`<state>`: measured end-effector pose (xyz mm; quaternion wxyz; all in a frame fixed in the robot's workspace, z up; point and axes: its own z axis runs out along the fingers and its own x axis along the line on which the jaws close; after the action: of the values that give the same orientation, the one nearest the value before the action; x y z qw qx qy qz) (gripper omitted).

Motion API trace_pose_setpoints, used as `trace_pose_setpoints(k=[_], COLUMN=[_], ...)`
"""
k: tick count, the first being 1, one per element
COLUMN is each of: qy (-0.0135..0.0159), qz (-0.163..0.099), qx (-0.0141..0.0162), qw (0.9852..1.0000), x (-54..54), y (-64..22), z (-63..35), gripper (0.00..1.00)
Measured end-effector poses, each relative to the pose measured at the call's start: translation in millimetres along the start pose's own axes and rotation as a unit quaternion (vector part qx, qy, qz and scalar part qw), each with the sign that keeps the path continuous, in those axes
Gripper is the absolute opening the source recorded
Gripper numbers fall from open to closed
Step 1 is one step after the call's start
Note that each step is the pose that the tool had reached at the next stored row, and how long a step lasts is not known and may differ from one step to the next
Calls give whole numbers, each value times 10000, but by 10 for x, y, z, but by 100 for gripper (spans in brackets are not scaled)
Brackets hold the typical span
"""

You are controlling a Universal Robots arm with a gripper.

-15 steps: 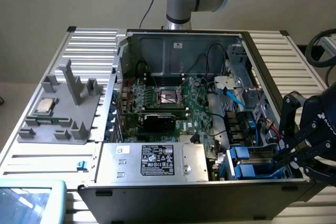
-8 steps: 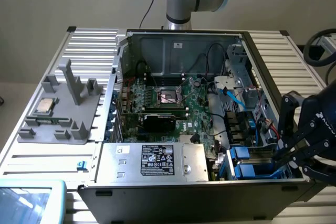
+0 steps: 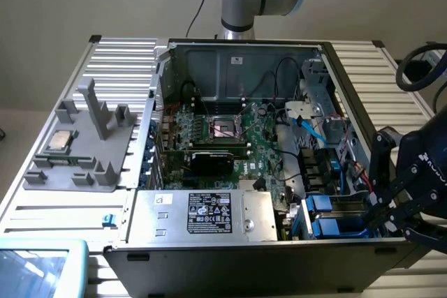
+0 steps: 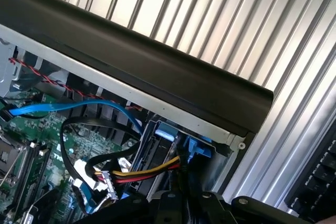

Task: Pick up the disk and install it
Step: 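Insert the first disk wire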

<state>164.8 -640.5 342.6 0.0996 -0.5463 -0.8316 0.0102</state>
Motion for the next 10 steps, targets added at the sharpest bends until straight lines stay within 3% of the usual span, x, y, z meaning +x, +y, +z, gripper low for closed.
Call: trace_pose_setpoints(k=[10], qy=[2], qz=[22], qx=[-3], qw=[10000], x=[48], y=[-15], z=[10], gripper=[16])
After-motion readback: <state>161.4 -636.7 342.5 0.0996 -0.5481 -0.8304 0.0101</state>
